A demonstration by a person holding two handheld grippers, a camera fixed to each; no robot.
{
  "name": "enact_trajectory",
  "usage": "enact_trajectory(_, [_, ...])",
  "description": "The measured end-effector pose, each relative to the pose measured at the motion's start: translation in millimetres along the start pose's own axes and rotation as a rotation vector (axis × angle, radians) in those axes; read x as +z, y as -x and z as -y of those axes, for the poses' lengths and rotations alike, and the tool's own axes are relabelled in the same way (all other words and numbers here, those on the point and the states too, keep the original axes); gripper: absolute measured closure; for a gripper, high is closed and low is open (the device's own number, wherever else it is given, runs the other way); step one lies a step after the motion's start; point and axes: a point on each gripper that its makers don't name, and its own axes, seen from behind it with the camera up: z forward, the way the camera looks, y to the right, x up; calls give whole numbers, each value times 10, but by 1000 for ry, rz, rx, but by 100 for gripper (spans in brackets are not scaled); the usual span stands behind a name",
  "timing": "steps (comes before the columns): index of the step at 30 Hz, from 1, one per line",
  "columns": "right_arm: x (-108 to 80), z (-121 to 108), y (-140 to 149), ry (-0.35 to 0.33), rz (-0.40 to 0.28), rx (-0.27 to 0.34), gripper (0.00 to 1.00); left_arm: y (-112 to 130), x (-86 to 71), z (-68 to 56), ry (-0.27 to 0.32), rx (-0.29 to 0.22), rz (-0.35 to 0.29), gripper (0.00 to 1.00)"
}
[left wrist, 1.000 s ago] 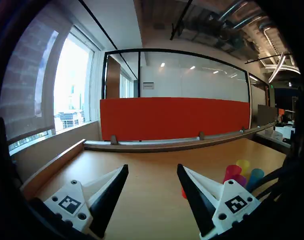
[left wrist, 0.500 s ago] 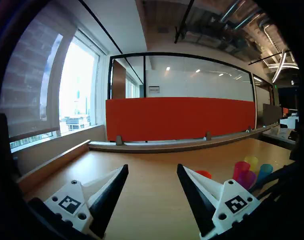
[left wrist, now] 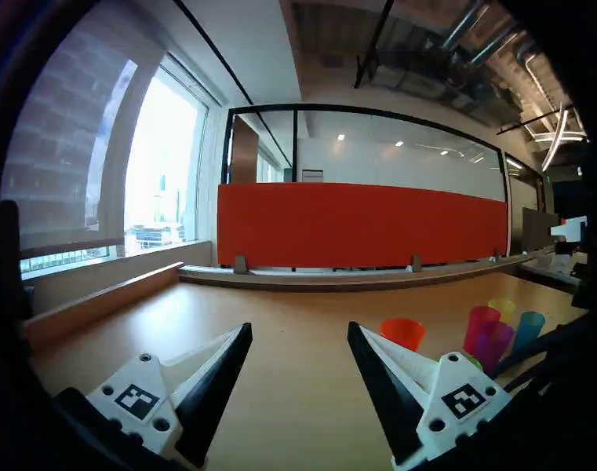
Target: Pour water
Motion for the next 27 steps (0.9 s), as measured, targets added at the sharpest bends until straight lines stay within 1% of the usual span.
enact_trajectory(3, [4,9,16,-1,-1,-11,1,28,-10,-12,5,-4,-7,10])
enact_trajectory(12, [4,36,44,-6,-4,-12,1,152,-33,25,-3,-4,-14,10])
enact_trajectory(18, [-19,65,83,-9,-1,-23,1,183,-49,30,-4,-13,-24,10])
enact_trajectory(21, [-31,87,91,-11,3,-30,1,195,-57,5,0,5,-27,10])
enact_trajectory(24, [-31,90,113,-9,4,-28,1,202,-64,9,-2,20,-29,10])
enact_trajectory(27, [-33,87,134,-8,7,-23,1,203,-76,20,-11,23,-32,10])
